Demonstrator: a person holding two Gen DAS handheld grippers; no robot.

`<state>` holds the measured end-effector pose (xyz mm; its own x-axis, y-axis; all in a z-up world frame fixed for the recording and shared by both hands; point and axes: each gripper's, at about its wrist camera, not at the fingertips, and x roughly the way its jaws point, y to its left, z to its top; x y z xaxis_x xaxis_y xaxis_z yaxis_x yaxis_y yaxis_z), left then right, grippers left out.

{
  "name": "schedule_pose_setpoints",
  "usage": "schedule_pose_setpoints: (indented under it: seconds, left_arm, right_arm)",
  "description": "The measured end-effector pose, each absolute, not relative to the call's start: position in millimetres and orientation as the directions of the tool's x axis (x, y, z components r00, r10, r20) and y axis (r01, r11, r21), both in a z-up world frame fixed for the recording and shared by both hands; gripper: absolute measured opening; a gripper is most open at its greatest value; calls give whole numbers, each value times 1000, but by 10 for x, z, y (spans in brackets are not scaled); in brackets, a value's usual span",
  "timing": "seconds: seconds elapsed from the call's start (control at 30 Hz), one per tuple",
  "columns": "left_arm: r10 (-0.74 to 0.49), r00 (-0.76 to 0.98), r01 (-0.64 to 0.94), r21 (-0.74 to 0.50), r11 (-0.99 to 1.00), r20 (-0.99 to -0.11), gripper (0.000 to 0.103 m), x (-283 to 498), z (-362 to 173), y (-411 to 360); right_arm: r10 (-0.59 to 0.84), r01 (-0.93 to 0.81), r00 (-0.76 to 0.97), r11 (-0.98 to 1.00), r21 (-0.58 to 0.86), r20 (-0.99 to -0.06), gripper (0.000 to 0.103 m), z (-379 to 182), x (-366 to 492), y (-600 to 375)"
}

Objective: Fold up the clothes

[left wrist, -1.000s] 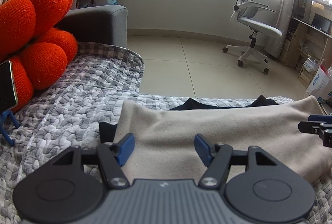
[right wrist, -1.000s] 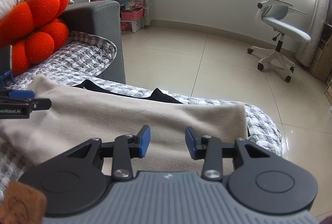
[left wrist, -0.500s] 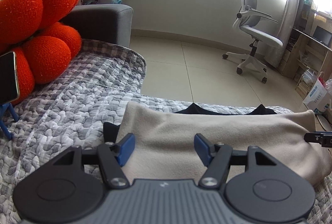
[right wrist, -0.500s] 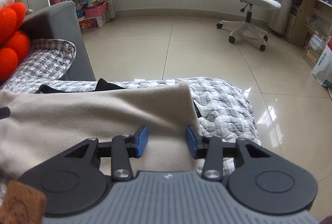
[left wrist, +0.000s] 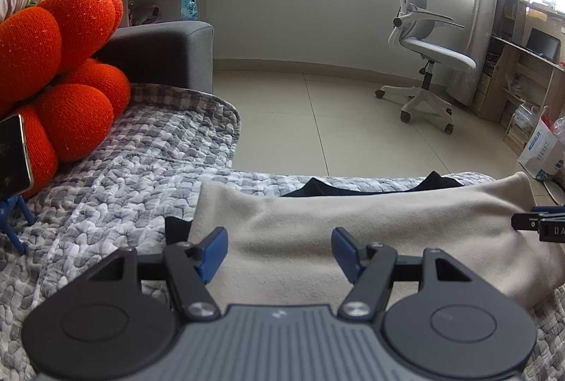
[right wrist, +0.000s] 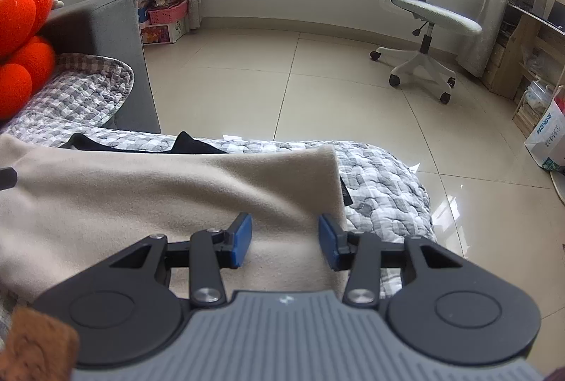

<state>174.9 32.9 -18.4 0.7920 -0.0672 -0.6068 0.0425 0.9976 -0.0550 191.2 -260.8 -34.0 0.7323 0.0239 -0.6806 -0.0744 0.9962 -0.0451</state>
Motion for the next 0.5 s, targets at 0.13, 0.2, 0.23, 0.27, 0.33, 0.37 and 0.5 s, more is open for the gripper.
schedule_pose_setpoints:
  seconds: [0.13,0.2,0.23,0.27,0.33,0.37,0.5]
  left_arm:
    - [-67,790,35,-64,997,-609,66,1753,-185,362]
    - [-66,790,38,-59,998,-610,66,1753,-187,349]
    - [-66,789,40,-56,998,-611,67,1754,-192,339]
    - [-66,787,43,-53,998,-613,67,1757,-198,329]
    - [-66,785,46,-49,998,-616,67,1757,-204,313]
    - [-66,786,47,-47,998,-615,67,1755,-203,309]
    - [-66,785,45,-50,998,-616,67,1757,-203,319]
  right_arm:
    - [23,-77,732,996,-49,-681,46,-339,1911,-2608]
    - [23,-78,732,996,-50,-681,46,-339,1916,-2603]
    - [23,-78,732,996,-50,-681,46,-339,1919,-2601]
    - [23,-79,732,996,-51,-681,46,-340,1917,-2597]
    - [22,-80,732,995,-54,-681,46,-342,1914,-2591]
    - [22,-81,732,995,-55,-681,46,-342,1914,-2588]
    - [21,-84,732,995,-59,-681,46,-345,1915,-2577]
